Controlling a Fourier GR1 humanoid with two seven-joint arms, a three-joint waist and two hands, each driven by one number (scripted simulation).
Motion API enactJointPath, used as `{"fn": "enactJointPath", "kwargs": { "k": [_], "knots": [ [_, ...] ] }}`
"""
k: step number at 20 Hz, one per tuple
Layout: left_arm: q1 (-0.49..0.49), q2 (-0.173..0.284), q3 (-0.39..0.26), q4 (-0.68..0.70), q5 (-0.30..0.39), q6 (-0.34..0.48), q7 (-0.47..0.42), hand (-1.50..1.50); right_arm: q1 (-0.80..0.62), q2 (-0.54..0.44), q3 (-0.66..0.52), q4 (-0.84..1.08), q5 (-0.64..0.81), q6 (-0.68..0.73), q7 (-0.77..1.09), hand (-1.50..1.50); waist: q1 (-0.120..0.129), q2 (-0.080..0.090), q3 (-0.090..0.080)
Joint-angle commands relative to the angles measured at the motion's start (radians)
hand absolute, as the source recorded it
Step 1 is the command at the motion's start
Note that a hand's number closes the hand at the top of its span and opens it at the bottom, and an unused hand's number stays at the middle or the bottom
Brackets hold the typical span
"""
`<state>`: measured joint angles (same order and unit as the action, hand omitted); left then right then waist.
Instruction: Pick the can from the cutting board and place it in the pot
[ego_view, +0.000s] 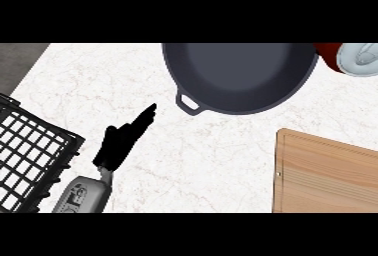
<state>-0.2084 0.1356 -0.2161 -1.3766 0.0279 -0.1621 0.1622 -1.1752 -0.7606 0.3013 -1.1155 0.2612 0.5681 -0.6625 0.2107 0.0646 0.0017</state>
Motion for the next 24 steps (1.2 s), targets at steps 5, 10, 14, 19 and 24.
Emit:
{"fn": "enactJointPath", "kwargs": {
  "k": [5, 10, 14, 19, 24],
  "knots": [
    [0.013, 0.002, 0.027, 0.027, -0.002, 0.024, 0.005, 0.0, -0.138, 0.01, 0.132, 0.094, 0.083, 0.0, -0.302, 1.5, -0.049, -0.015, -0.004],
    [0.043, -0.019, 0.026, 0.013, -0.008, 0.056, 0.011, 0.0, -0.195, 0.106, 0.259, 0.169, 0.167, -0.103, -0.343, 1.5, -0.078, -0.028, -0.004],
    [0.018, -0.001, 0.051, 0.05, -0.006, 0.046, 0.002, 0.0, -0.295, 0.196, 0.327, 0.255, 0.237, -0.177, -0.339, 1.5, -0.108, -0.033, -0.005],
    [0.073, 0.008, 0.054, 0.006, 0.005, 0.037, -0.002, 0.0, -0.277, 0.322, 0.432, 0.36, 0.366, -0.356, -0.376, 1.5, -0.131, -0.042, -0.003],
    [0.049, 0.015, 0.068, -0.016, 0.018, 0.031, 0.039, 0.0, -0.335, 0.43, 0.481, 0.459, 0.503, -0.544, -0.317, 1.5, -0.139, -0.045, -0.003]
  ]
}}
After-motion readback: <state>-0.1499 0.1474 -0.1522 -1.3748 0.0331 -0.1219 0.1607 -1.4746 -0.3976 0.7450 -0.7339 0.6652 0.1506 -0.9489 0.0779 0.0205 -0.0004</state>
